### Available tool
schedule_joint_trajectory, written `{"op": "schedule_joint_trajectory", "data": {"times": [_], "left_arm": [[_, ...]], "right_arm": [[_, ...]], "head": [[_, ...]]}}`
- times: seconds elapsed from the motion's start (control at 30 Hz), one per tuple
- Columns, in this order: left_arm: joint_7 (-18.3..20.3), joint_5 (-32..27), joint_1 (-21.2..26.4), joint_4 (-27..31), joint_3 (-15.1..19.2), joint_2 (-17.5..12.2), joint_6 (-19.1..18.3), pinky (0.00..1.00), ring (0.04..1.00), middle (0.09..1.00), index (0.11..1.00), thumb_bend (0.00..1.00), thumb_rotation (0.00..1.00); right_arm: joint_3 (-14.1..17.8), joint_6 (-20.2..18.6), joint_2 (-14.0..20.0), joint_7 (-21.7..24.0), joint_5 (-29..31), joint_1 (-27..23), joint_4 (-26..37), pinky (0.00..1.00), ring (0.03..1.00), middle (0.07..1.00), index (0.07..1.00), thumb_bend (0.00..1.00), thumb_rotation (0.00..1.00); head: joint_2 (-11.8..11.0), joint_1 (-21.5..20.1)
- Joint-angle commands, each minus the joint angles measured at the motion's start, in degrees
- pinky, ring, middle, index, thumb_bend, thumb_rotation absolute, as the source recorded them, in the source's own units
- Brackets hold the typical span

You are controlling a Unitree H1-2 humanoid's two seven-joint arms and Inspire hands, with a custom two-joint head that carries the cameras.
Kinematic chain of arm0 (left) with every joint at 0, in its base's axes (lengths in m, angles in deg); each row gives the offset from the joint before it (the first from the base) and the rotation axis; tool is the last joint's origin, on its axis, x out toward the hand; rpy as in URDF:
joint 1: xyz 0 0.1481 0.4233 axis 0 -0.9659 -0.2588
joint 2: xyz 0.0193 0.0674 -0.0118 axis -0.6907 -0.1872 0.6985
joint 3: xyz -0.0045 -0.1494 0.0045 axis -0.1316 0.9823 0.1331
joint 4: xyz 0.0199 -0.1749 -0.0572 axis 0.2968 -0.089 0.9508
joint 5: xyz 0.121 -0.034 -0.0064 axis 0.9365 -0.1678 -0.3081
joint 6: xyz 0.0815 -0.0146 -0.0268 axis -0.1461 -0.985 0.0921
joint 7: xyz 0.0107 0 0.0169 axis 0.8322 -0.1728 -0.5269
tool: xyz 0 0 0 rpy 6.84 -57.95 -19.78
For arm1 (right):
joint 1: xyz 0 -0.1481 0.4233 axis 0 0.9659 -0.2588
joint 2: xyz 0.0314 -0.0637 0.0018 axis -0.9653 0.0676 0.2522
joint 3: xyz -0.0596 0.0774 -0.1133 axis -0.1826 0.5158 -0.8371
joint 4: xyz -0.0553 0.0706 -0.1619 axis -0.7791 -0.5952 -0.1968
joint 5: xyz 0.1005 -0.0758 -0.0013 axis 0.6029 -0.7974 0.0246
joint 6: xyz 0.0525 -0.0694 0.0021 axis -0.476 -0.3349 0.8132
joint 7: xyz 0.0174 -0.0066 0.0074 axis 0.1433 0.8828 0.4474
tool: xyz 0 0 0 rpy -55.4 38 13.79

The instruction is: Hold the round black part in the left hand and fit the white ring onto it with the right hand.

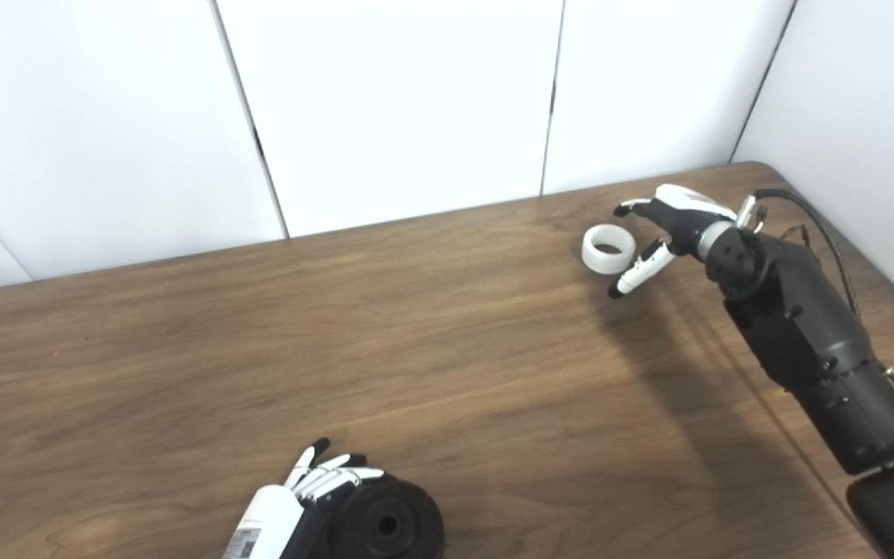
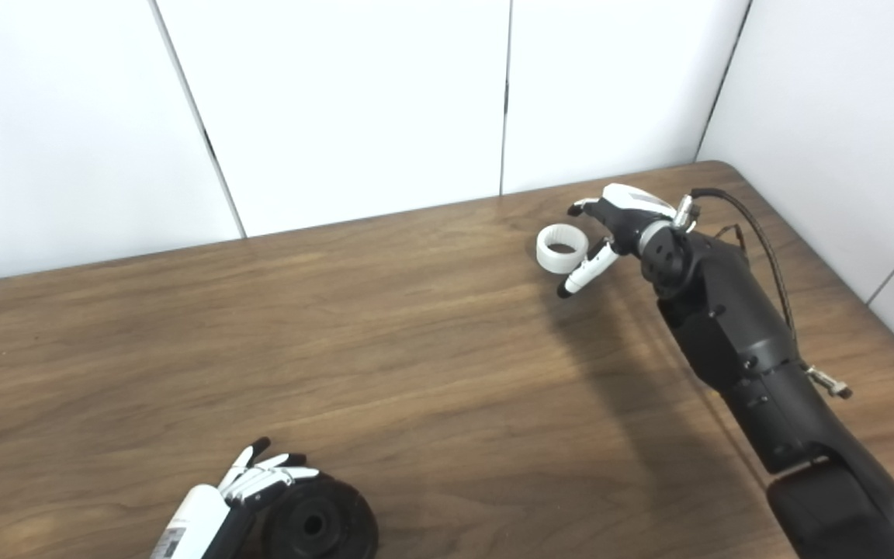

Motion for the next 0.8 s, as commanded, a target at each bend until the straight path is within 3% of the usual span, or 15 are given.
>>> {"op": "schedule_joint_trajectory", "data": {"times": [0.0,0.77], "left_arm": [[0.3,0.3,-1.6,-3.1,0.2,-0.8,-1.0,1.0,0.847,0.749,0.483,0.53,0.06],[1.1,-0.9,-2.3,-2.1,0.5,-0.3,-1.1,1.0,0.859,0.757,0.484,0.53,0.06]], "right_arm": [[-0.3,0.5,1.9,-2.2,-0.2,-3.2,0.2,0.96,0.991,0.949,0.878,0.87,0.23],[-4.9,2.6,1.8,-10.4,2.1,-5.7,-8.3,0.97,0.963,0.918,0.843,0.83,0.23]], "head": [[0.0,0.6],[-0.2,2.5]]}}
